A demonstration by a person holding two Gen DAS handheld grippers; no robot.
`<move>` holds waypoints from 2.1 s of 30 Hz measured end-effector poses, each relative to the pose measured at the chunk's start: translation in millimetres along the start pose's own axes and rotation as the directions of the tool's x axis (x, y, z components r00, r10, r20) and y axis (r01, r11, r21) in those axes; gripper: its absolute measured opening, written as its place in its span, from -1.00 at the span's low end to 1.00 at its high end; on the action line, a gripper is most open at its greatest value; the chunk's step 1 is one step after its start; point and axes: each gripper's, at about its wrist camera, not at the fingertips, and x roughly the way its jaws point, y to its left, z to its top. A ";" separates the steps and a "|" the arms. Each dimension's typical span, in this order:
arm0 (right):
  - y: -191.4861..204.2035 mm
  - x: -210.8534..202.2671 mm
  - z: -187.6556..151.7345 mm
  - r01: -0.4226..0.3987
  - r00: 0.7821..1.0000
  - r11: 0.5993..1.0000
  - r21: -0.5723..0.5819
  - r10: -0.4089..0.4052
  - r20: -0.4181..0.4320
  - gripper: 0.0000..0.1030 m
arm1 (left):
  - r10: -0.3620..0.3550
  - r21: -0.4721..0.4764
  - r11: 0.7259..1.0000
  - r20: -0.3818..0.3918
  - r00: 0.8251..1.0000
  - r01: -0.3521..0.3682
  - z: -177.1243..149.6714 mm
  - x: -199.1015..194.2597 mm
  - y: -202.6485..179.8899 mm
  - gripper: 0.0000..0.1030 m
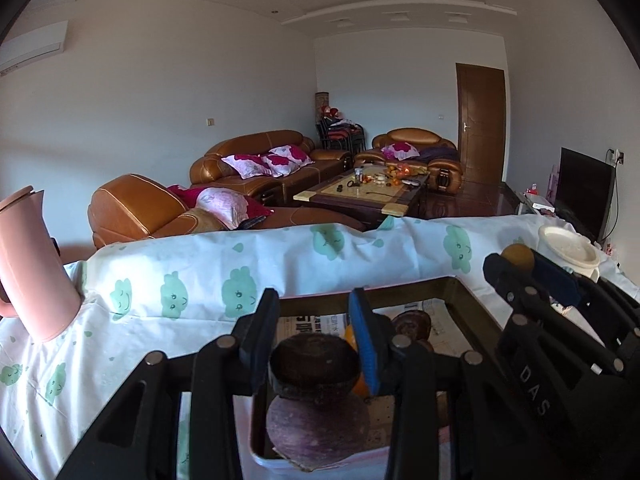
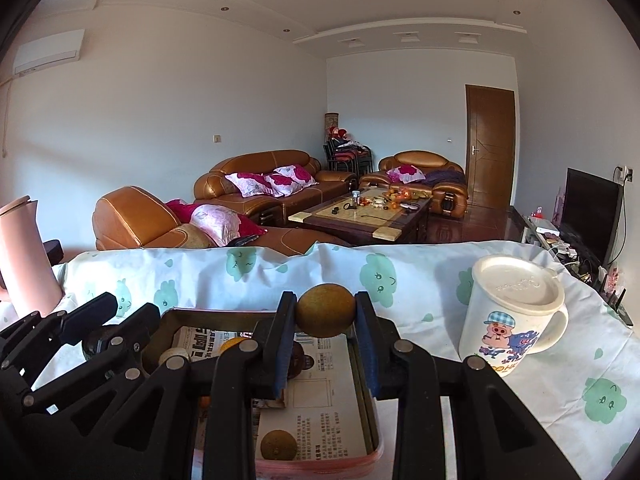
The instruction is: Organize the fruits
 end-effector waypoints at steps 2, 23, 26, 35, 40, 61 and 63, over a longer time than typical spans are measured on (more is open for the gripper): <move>-5.9 5.0 -0.7 0.001 1.000 1.000 0.010 -0.001 -0.015 -0.39 | -0.018 -0.003 1.000 -0.015 1.000 0.018 3.8 8.8 -4.6 -0.25; -2.1 38.8 -13.9 -0.123 0.975 0.992 -0.010 0.119 -0.186 -0.39 | 0.038 -0.002 0.999 -0.162 0.986 -0.039 -7.1 62.0 0.7 -0.38; 0.0 45.6 -17.5 -0.172 0.959 0.985 0.003 0.168 -0.229 -0.39 | 0.048 -0.005 0.999 -0.158 0.986 -0.049 -9.1 55.1 6.5 -0.38; 14.6 55.7 -27.9 -0.285 0.910 0.958 -0.011 0.267 -0.317 -0.36 | 0.088 -0.004 0.996 -0.161 0.983 -0.090 -18.5 38.1 15.4 -0.19; 11.2 58.5 -30.7 -0.279 0.906 0.960 0.009 0.267 -0.330 -0.30 | 0.132 -0.016 0.991 -0.127 0.983 -0.135 -20.1 25.7 23.5 0.42; -17.5 -2.1 -32.3 -0.181 0.969 0.980 0.078 0.191 -0.154 0.42 | 0.080 -0.029 0.996 -0.026 0.996 -0.081 -35.6 -20.2 32.7 1.00; -17.9 -14.0 -32.0 -0.142 0.985 0.988 0.064 0.148 -0.092 0.42 | 0.090 -0.026 0.996 0.007 0.996 -0.090 -36.7 -28.5 31.7 1.00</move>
